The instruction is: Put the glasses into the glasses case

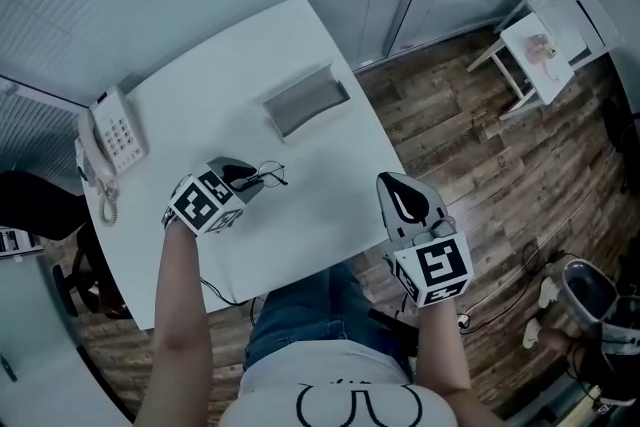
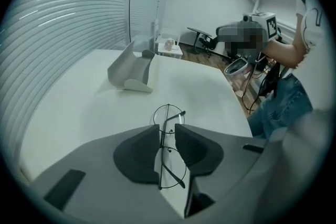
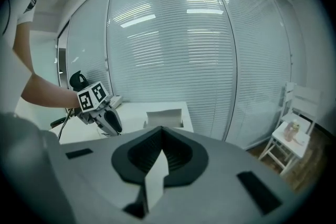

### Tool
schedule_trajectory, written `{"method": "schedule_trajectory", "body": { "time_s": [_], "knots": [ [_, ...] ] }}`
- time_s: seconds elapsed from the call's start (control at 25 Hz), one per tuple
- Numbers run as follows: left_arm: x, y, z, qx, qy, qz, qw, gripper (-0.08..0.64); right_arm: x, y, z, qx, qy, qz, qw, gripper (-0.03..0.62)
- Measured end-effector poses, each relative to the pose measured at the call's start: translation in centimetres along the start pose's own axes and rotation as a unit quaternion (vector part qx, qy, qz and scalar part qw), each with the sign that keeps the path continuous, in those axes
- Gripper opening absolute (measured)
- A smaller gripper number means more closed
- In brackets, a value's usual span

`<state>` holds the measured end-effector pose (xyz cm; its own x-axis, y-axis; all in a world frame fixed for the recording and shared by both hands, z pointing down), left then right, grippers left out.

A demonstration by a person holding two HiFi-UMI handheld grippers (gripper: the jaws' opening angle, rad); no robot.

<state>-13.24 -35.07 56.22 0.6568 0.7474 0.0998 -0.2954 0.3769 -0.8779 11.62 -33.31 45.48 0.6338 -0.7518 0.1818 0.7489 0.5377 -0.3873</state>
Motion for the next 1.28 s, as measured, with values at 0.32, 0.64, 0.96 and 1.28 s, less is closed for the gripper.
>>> {"method": "schedule_trajectory", "body": {
  "time_s": [0.32, 0.64, 0.96, 1.28],
  "knots": [
    [-0.3, -0.4, 0.6, -0.005, 0.016, -0.001, 0.9999, 0.029, 0.7, 0.1, -1.0, 0.000, 0.016, 0.013, 1.000, 0.011],
    [-2.0, 3.4, -1.7, 0.057, 0.027, -0.050, 0.9967, 0.023, -0.4, 0.2, -3.1, 0.018, 0.032, 0.009, 0.999, 0.011],
    [-3.8, 6.9, -6.0, 0.099, -0.009, -0.103, 0.9897, 0.023, -1.8, 1.0, -5.0, 0.040, 0.043, 0.008, 0.998, 0.011],
    [-5.1, 4.1, -10.0, 0.108, -0.027, -0.120, 0.9865, 0.023, -1.5, 1.4, -5.1, 0.045, 0.038, 0.026, 0.998, 0.011]
  ]
}}
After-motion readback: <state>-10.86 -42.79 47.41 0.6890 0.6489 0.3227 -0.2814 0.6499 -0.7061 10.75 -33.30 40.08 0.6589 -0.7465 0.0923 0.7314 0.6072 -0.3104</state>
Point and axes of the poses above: the fingertips, and each gripper's own axes: y backward along the fingers, x to its right, z out of its underside, the point moved 4 cm from there along y, backward along the fingers, and after that the axes turned 15 degrees about -z, right-handed, at the moved point
